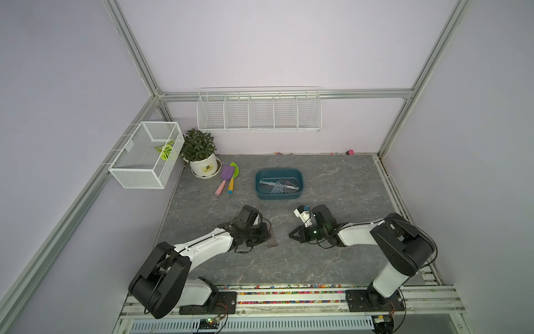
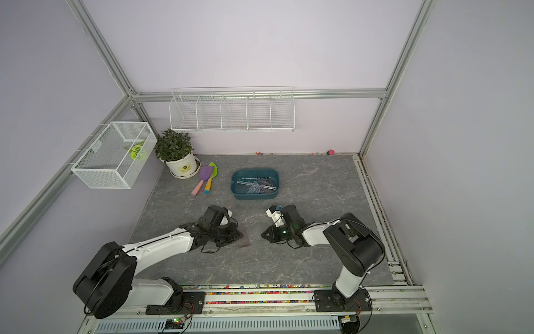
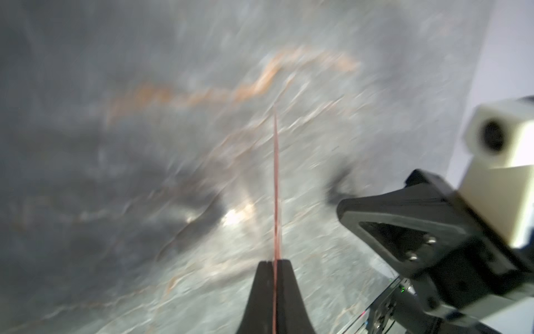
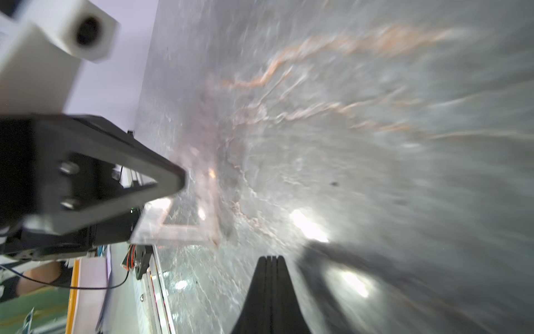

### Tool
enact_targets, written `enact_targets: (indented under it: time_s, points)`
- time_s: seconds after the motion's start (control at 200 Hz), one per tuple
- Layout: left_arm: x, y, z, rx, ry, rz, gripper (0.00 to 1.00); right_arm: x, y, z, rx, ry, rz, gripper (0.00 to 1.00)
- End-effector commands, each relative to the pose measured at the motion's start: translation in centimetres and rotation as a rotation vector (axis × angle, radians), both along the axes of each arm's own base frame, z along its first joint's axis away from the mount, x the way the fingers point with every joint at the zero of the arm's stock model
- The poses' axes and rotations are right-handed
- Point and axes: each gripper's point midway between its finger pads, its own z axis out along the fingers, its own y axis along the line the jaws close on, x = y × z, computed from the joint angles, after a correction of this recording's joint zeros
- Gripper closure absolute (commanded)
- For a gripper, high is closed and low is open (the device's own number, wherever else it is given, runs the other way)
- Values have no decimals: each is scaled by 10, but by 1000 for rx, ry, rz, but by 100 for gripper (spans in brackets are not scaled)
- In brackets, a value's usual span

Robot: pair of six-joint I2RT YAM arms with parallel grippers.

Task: Put the scattered rulers into the storage box
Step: Pick up the ruler from the center of the board, then place the ruler in the storage box.

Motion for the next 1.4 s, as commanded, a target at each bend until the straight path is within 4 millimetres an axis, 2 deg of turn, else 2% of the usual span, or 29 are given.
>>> enact_targets:
  time_s: [0.0,0.11,0.255,0.35,0.455,0.59,0.805,0.855,0.935,1.035,1.11,1.255,1.325,1.395]
  points:
    - [49,-4,49,-2,-121,7,100,-7,-13,1,-10,16,4,98]
    - [102,-11,83,-2,-187,6,100,-5,-14,7,7,11,-2,98]
    - [167,-21,92,-3,-194,-14,100,4,-16,9,36,22,-15,98]
    - [198,-24,81,19,-172,-22,100,11,-19,9,61,38,-28,98]
    - [219,-24,66,21,-143,-30,100,17,-22,9,71,44,-37,98]
    - [241,-7,48,69,-127,-8,100,22,-23,8,84,55,-41,98]
    - [257,-6,21,102,-88,-27,100,27,-24,2,95,74,-53,98]
    - [257,-6,15,105,-78,-30,92,29,-25,2,94,74,-58,98]
    - [255,-6,9,111,-66,-36,72,30,-27,1,93,75,-65,98]
    - [253,-3,10,123,-68,-33,54,34,-32,3,92,70,-78,97]
    - [253,-1,16,133,-78,-33,46,37,-36,5,85,65,-89,96]
    - [253,6,34,164,-112,-13,39,42,-41,15,72,32,-105,94]
    - [254,12,57,190,-176,9,37,46,-44,22,61,7,-115,88]
    - [251,19,90,219,-275,33,34,52,-51,36,20,-56,-133,74]
